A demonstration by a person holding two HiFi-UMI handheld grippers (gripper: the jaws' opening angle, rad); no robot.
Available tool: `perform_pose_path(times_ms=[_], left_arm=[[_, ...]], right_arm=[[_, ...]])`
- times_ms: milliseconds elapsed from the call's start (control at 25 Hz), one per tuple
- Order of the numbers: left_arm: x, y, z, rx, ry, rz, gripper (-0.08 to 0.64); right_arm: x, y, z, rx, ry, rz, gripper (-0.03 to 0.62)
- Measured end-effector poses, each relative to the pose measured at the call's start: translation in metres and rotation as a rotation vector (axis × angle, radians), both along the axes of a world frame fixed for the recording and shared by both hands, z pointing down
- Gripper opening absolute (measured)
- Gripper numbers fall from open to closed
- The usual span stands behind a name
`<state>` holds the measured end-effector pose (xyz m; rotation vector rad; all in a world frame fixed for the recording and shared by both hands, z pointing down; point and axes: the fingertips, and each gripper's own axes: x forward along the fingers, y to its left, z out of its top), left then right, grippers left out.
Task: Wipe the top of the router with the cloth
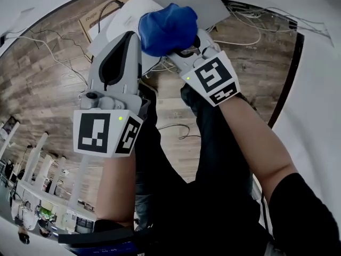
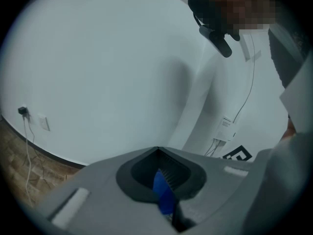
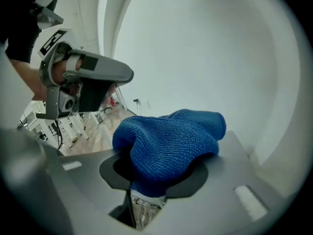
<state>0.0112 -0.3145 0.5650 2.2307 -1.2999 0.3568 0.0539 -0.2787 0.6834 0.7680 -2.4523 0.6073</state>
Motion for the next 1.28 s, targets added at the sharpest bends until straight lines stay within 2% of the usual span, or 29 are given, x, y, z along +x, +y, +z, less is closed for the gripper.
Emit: perform_pose_path(times_ms=[120, 240, 320, 560, 760, 920, 1040, 1160, 1280], left_arm=[[-0.036, 0.009, -0.004, 0.001, -0.031, -0.097, 0.0], [-0.083, 0.022, 0.005, -0.008, -0.069, -0.202, 0.0], [-0.108, 0.033, 0.016, -0.029, -0.077, -0.239, 0.0], [-0.151, 0.064, 0.048, -0.085, -0.08, -0.254, 0.0], [-0.159, 0.083, 0.061, -0.142, -0.057, -0.225, 0.0], [-0.166, 0.088, 0.034, -0.145, -0.019, -0.219, 0.0], [-0.178, 0.083, -0.005, -0.107, -0.007, -0.226, 0.001], [-0.205, 0.078, -0.059, -0.029, -0.032, -0.261, 0.0], [-0.232, 0.077, -0.089, 0.032, -0.077, -0.251, 0.001]], right_arm=[[-0.018, 0.008, -0.008, -0.005, -0.004, -0.019, 0.156], [-0.044, 0.014, 0.005, -0.018, -0.01, -0.031, 0.156], [-0.063, 0.021, 0.017, -0.03, -0.007, -0.047, 0.156], [-0.106, 0.045, 0.034, -0.068, 0.014, -0.097, 0.157], [-0.109, 0.042, 0.0, -0.088, 0.02, -0.075, 0.158], [-0.126, 0.042, -0.052, -0.068, 0.006, -0.085, 0.158], [-0.151, 0.046, -0.1, -0.046, -0.032, -0.101, 0.158], [-0.186, 0.062, -0.143, -0.048, -0.083, -0.139, 0.158], [-0.22, 0.087, -0.154, -0.069, -0.148, -0.161, 0.158]])
